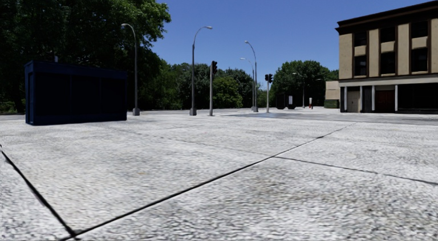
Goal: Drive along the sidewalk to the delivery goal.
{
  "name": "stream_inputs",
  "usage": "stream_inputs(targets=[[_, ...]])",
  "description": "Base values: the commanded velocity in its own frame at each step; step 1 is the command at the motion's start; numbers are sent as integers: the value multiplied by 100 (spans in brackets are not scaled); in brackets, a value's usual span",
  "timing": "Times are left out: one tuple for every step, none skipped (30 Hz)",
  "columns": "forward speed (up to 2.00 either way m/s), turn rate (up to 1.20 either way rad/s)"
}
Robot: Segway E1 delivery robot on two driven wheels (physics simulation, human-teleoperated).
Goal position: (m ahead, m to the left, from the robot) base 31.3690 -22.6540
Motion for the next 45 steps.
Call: stream_inputs(targets=[[200,0],[200,0],[200,0],[200,0],[200,0],[200,0],[200,0],[200,0],[200,0],[200,0],[200,0],[200,0],[200,0],[200,0],[200,0],[200,0],[200,0],[200,0],[200,0],[200,0],[200,0],[200,0],[200,0],[200,0],[200,0],[200,0],[200,0],[200,0],[200,0],[200,0],[200,0],[200,0],[200,0],[200,0],[200,0],[200,0],[200,0],[200,0],[200,0],[200,0],[200,0],[200,0],[200,0],[200,0],[200,0]])
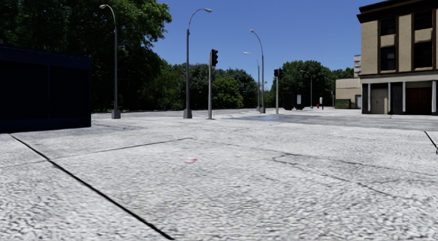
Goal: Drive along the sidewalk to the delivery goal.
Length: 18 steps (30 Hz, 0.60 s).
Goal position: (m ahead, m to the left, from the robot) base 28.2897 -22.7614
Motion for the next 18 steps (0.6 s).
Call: stream_inputs(targets=[[200,0],[200,0],[200,0],[200,0],[200,0],[200,0],[200,0],[200,0],[200,0],[200,0],[200,0],[200,0],[200,0],[200,0],[200,0],[200,0],[200,0],[200,0]])
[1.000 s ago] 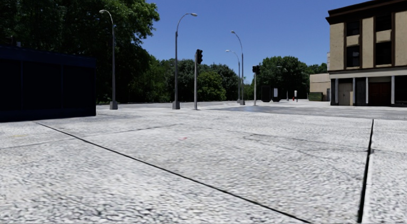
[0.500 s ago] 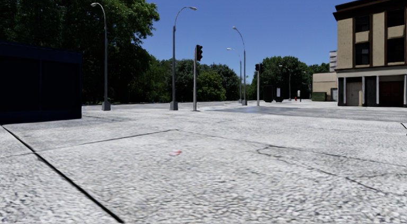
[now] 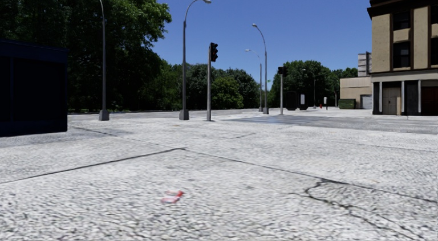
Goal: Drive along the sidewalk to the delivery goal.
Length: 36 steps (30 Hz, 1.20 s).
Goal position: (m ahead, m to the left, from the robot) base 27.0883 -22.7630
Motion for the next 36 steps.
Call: stream_inputs(targets=[[200,0],[200,0],[200,0],[200,0],[200,0],[200,0],[200,0],[200,0],[200,0],[200,0],[200,0],[200,0],[200,0],[200,0],[200,0],[200,0],[200,0],[200,0],[200,0],[200,0],[200,0],[200,0],[200,0],[200,0],[200,0],[200,0],[200,0],[200,0],[200,0],[200,0],[200,0],[200,0],[200,0],[200,0],[200,0],[200,0]])
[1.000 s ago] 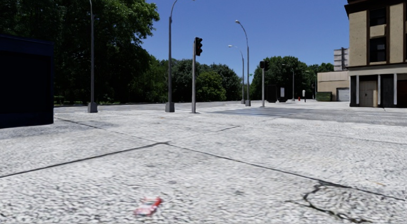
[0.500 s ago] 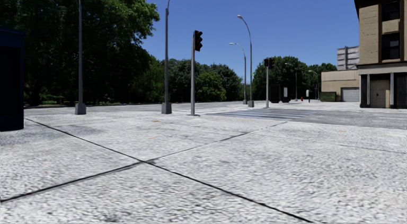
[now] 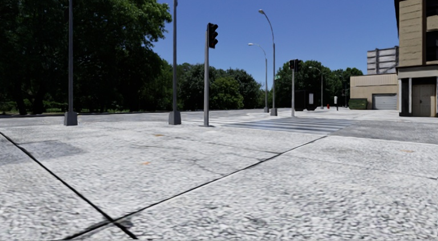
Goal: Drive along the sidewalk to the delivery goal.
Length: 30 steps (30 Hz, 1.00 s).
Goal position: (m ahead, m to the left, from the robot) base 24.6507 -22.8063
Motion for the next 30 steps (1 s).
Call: stream_inputs(targets=[[200,0],[200,0],[200,0],[200,0],[200,0],[200,0],[200,0],[200,0],[200,0],[200,0],[200,0],[200,0],[200,0],[200,0],[200,0],[200,0],[200,0],[200,0],[200,0],[200,0],[200,0],[200,0],[200,0],[200,0],[200,0],[200,-7],[200,-15],[200,-21],[200,-21],[200,-23]])
